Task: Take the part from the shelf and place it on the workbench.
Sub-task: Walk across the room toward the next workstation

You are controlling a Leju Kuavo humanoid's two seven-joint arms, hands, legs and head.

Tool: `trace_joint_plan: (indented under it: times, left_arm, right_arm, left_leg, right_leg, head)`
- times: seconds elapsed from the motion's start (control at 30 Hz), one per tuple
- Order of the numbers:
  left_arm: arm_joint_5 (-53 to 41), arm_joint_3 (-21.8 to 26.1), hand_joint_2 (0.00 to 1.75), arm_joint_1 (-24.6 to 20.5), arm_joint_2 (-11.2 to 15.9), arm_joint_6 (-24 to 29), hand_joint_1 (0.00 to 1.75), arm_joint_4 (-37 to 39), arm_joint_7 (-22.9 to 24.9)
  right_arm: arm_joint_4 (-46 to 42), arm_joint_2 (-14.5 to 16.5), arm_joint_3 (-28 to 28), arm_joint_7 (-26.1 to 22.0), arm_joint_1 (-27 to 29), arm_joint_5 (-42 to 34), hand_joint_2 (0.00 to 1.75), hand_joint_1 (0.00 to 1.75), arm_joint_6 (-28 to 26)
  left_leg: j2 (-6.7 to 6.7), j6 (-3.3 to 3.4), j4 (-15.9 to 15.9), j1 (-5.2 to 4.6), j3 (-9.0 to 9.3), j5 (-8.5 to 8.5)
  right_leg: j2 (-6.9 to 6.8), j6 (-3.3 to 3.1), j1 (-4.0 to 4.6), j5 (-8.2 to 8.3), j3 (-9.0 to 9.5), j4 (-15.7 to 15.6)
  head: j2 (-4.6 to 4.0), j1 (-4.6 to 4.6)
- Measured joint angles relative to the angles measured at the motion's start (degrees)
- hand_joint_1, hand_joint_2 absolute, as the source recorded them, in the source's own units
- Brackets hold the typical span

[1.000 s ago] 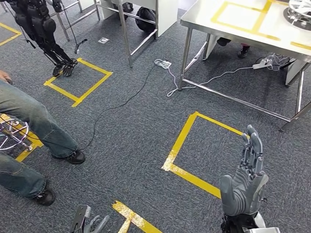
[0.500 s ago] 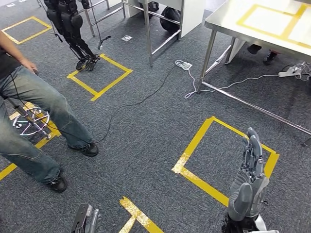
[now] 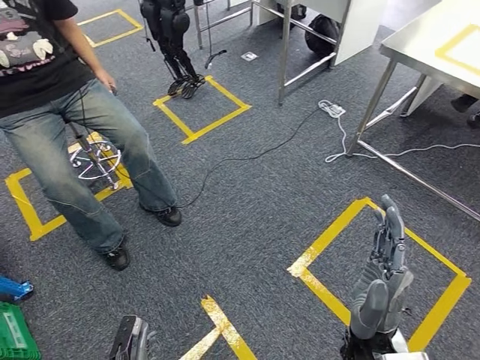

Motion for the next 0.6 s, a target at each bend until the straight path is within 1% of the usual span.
trace_joint_plan:
  times: [0.03,0.07,0.1,0.13,0.17,0.2,0.23,0.27,0.3,0.33,0.37,0.4,0.43,0.47,0.5,0.53,0.57,0.6]
  left_arm:
    - [0.0,0.0,0.00,0.1,0.0,0.0,0.00,0.0,0.0]
    - [0.0,0.0,0.00,0.2,0.0,0.0,0.00,0.0,-0.1]
    - [0.0,0.0,0.00,0.2,0.1,0.0,0.00,0.0,-0.1]
    - [0.0,0.0,0.00,0.1,0.1,0.0,0.00,0.0,-0.1]
    - [0.0,0.0,0.00,0.0,0.0,0.0,0.00,0.0,-0.2]
    - [0.0,0.0,0.00,-0.1,0.0,-0.1,0.00,0.0,-0.2]
    - [0.0,0.0,0.00,-0.1,-0.1,-0.1,0.00,0.0,-0.3]
    - [0.0,0.0,0.00,-0.1,0.0,-0.1,0.00,0.0,-0.3]
    - [0.0,0.0,0.00,0.0,0.0,-0.2,0.00,0.0,-0.3]
    - [0.0,0.0,0.00,0.0,0.0,-0.2,0.00,0.0,-0.3]
    - [0.0,0.0,0.00,0.0,0.0,-0.2,0.00,0.0,-0.3]
    - [0.0,0.0,0.00,-0.1,0.0,-0.2,0.00,0.0,-0.3]
    - [0.1,0.0,0.00,-0.1,0.0,-0.2,0.00,0.0,-0.4]
    - [0.1,0.0,0.00,-0.1,0.0,-0.2,0.00,0.0,-0.4]
    - [0.1,0.0,0.00,0.0,0.0,-0.2,0.00,0.0,-0.4]
    - [0.1,0.0,0.00,0.1,0.0,-0.2,0.00,0.0,-0.4]
    - [0.1,0.0,0.00,0.3,0.1,-0.1,0.00,0.0,-0.4]
    - [0.2,0.0,0.00,0.3,0.1,-0.1,0.00,0.0,-0.4]
  right_arm:
    - [0.0,0.0,0.0,0.0,-0.1,0.0,0.00,0.00,0.0]
    - [-0.1,0.0,0.0,0.0,-0.2,0.1,0.00,0.00,0.1]
    - [-0.1,0.0,0.0,0.0,-0.2,0.1,0.00,0.00,0.1]
    - [-0.1,0.0,0.0,0.0,-0.3,0.1,0.00,0.00,0.2]
    - [-0.1,0.0,0.0,0.0,-0.2,0.2,0.00,0.00,0.2]
    - [-0.1,0.0,0.0,0.0,-0.2,0.2,0.00,0.00,0.2]
    - [-0.1,0.0,0.0,0.1,-0.2,0.2,0.00,0.00,0.2]
    - [-0.1,0.0,0.0,0.1,-0.1,0.2,0.00,0.00,0.2]
    - [-0.1,0.0,0.0,0.1,-0.2,0.3,0.00,0.00,0.2]
    - [-0.1,0.0,0.0,0.1,-0.2,0.3,0.00,0.00,0.3]
    - [-0.1,0.0,0.0,0.1,-0.2,0.3,0.00,0.00,0.3]
    - [-0.1,0.0,0.0,0.1,-0.2,0.3,0.00,0.00,0.3]
    - [-0.1,0.0,0.0,0.1,-0.2,0.4,0.00,0.00,0.3]
    - [-0.1,0.0,0.0,0.1,-0.3,0.4,0.00,0.00,0.3]
    - [-0.1,0.0,0.0,0.1,-0.3,0.4,0.00,0.00,0.3]
    - [-0.1,0.0,0.0,0.1,-0.3,0.4,0.00,0.00,0.3]
    - [-0.1,0.0,-0.1,0.1,-0.4,0.4,0.00,0.00,0.4]
    - [-0.1,0.0,-0.1,0.1,-0.5,0.4,0.00,0.00,0.4]
  left_leg:
    - [-0.68,0.28,-0.1,0.13,-0.03,0.05]
    - [-1.40,0.60,-0.2,0.26,0.04,0.12]
    - [-2.16,0.94,-0.4,0.42,0.14,0.23]
    - [-2.89,1.26,-0.6,0.57,0.24,0.35]
    - [-3.63,1.45,-0.6,0.54,0.21,0.37]
    - [-4.42,1.59,-0.6,0.50,0.19,0.36]
    - [-5.19,1.67,-0.6,0.45,0.20,0.35]
    - [-6.03,1.70,-0.6,0.42,0.25,0.33]
    - [-6.91,1.68,-0.5,0.41,0.33,0.31]
    - [-7.78,1.63,-0.5,0.42,0.45,0.26]
    - [-8.61,1.52,-0.5,0.47,0.54,0.20]
    - [-9.41,1.34,-0.3,0.45,0.47,0.12]
    - [-10.06,1.09,-0.1,0.49,0.25,0.12]
    - [-10.66,0.79,0.0,0.57,-0.07,0.17]
    - [-11.25,0.47,0.1,0.65,-0.38,0.29]
    - [-11.78,0.15,0.1,0.76,-0.58,0.36]
    - [-11.54,-0.13,0.4,0.75,-0.74,0.14]
    - [-10.51,-0.43,1.5,0.69,-1.21,-0.58]
  right_leg:
    - [-0.34,0.33,-0.07,-0.27,0.02,0.0]
    - [0.37,0.61,-0.17,-0.84,-0.08,0.4]
    - [1.76,0.82,-0.27,-1.92,-0.68,1.9]
    - [3.60,0.94,-0.37,-3.48,-1.98,4.6]
    - [5.36,0.93,-0.38,-5.24,-3.81,8.4]
    - [6.28,0.93,-0.36,-6.80,-6.05,12.6]
    - [6.67,0.93,-0.35,-7.59,-8.00,15.8]
    - [6.83,0.90,-0.34,-7.16,-9.17,17.2]
    - [6.96,0.85,-0.35,-5.52,-9.26,16.2]
    - [7.29,0.74,-0.38,-3.04,-8.27,13.0]
    - [8.35,0.61,-0.48,-0.64,-6.78,9.0]
    - [9.62,0.50,-0.63,0.96,-5.30,5.4]
    - [10.68,0.37,-0.71,1.69,-4.18,2.9]
    - [11.39,0.23,-0.73,1.67,-3.65,1.9]
    - [11.25,0.07,-0.65,1.53,-3.42,1.6]
    - [10.68,-0.19,-0.65,1.56,-3.27,1.5]
    - [10.04,-0.47,-0.69,1.64,-3.10,1.3]
    - [9.31,-0.80,-0.75,1.70,-2.86,1.1]
  head:
    - [0.00,0.04]
    - [0.00,0.09]
    - [0.00,0.23]
    - [0.00,0.40]
    - [0.00,0.56]
    - [0.00,0.66]
    - [0.00,0.67]
    - [0.00,0.66]
    - [0.00,0.66]
    - [0.00,0.66]
    - [0.00,0.68]
    - [0.00,0.67]
    - [0.00,0.67]
    - [0.00,0.66]
    - [0.00,0.65]
    - [0.00,0.64]
    - [0.00,0.62]
    - [0.00,0.44]
